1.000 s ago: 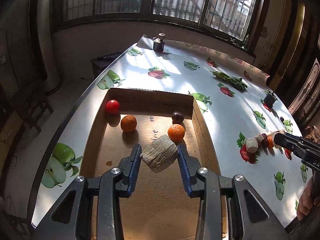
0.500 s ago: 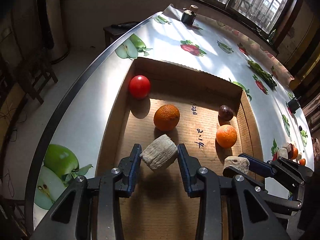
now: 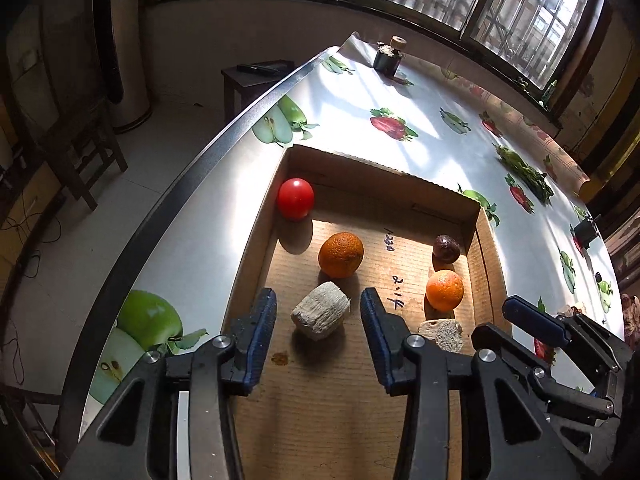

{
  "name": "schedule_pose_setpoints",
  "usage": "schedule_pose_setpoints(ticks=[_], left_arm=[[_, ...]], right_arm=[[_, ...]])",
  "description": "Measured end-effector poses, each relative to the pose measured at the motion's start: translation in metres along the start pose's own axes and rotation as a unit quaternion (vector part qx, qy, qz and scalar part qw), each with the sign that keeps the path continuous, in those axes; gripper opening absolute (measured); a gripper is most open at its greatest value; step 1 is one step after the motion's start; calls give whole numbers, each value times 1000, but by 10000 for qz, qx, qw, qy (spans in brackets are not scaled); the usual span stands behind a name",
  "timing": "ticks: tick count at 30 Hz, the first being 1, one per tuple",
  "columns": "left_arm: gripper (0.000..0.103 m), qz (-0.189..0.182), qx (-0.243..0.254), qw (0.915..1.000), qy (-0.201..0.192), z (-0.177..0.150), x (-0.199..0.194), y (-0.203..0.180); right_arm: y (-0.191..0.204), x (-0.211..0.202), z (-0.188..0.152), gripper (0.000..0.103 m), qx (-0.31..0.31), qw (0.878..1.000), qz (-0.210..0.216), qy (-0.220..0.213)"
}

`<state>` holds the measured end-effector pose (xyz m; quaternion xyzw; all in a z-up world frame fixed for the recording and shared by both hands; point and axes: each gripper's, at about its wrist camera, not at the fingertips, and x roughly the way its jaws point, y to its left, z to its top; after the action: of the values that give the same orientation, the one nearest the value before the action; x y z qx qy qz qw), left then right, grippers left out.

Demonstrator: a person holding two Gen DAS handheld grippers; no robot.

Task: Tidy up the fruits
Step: 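Place the cylindrical cake in the box with the left gripper while the right drops the round cake, then grasp a white cylindrical cake with the left gripper while the right grasps another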

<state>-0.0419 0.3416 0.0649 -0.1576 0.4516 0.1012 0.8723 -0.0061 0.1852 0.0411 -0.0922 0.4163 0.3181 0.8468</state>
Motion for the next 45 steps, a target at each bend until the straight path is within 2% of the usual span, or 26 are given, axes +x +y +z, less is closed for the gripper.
schedule_pose_setpoints(ticks=[2, 4, 5, 7, 9, 12, 15, 20, 28, 31, 35, 41, 43, 45], left_arm=[[69, 187, 74, 9992, -338, -8, -24, -8], [80, 380, 221, 9967, -684, -18, -46, -21], [84, 503, 320, 9947, -836, -24, -56, -31], [86, 652, 494, 9904, -1114, -38, -74, -49], [87, 613, 593, 9881, -1279, -51, -87, -67], [87, 445, 622, 9873, -1393, -70, -103, -87], [87, 540, 720, 9848, -1487, -86, -110, -105], [87, 651, 1153, 9813, -1396, -105, -107, -136], [87, 551, 1451, 9794, -1292, -118, -105, -165], [87, 342, 1469, 9813, -1198, -120, -100, -171], [83, -197, 1500, 9850, -828, -125, -85, -181], [82, -463, 1730, 9823, -546, -132, -65, -205], [81, -607, 1729, 9822, -416, -130, -59, -209], [77, -692, 1728, 9819, -353, -128, -54, -214]], right_arm=[[-8, -20, -5, 50, 122, 9997, -15, -199], [-18, -40, -14, 60, 236, 9991, -45, -360], [-24, -49, -20, 60, 292, 9986, -73, -428], [-35, -65, -33, 60, 411, 9977, -159, -507], [-47, -78, -46, 60, 573, 9966, -241, -549], [-63, -95, -68, 60, 767, 9947, -404, -545], [-80, -112, -88, 60, 874, 9926, -592, -593], [-108, -133, -116, 61, 1078, 9891, -793, -610], [-157, -167, -151, 61, 1492, 9802, -1080, -722], [-178, -180, -164, 62, 1639, 9751, -1292, -752], [-213, -198, -184, 63, 1949, 9649, -1596, -741], [-258, -213, -209, 63, 2394, 9503, -1880, -657], [-268, -214, -210, 63, 2472, 9484, -1881, -635], [-274, -212, -204, 63, 2478, 9491, -1844, -614]])
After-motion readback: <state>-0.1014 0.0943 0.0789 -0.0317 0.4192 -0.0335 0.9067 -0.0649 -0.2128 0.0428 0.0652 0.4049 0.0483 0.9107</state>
